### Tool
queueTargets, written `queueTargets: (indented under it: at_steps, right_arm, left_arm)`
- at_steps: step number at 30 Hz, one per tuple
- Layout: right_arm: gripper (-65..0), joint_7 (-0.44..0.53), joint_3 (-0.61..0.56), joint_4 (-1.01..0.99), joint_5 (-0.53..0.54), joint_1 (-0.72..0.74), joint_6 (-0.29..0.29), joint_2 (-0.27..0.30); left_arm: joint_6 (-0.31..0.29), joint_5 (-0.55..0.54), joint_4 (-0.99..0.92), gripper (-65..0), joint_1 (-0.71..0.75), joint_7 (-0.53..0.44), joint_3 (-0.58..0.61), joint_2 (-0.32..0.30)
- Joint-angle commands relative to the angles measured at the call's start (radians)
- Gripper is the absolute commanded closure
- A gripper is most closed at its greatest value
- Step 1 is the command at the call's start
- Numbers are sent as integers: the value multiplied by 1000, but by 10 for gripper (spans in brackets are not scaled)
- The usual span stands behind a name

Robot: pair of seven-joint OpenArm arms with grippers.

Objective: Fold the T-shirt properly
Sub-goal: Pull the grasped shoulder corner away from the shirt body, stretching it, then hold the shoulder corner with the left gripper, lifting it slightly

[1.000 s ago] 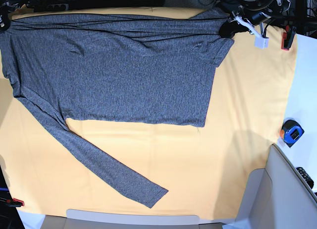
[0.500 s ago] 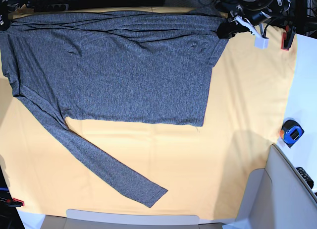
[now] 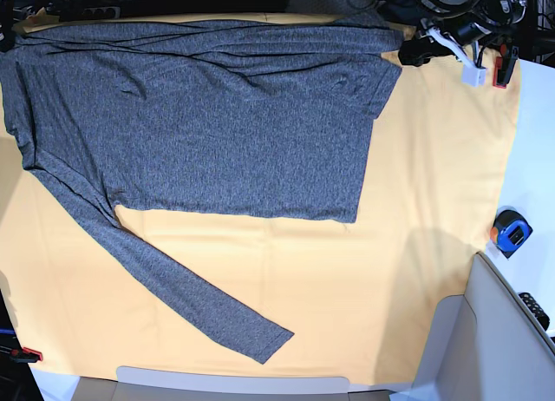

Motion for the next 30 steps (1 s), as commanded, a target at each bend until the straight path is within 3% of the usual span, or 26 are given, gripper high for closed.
queueTargets:
  at_steps: [1, 4, 20, 30]
  right_arm:
    - [-284, -68, 4, -10, -152, -24, -33, -2]
    - [-284, -68, 4, -10, -152, -24, -33, -2]
    - [-284, -68, 4, -10, -152, -24, -33, -2]
    - [-284, -68, 4, -10, -152, -24, -33, -3]
  left_arm:
    - [38, 208, -3, -210, 24, 53, -13, -34]
    - [40, 182, 80, -244, 35, 52, 56, -72]
    - [40, 185, 404, -244, 149, 52, 206, -139]
    - [49, 188, 415, -243, 147, -10, 385, -212]
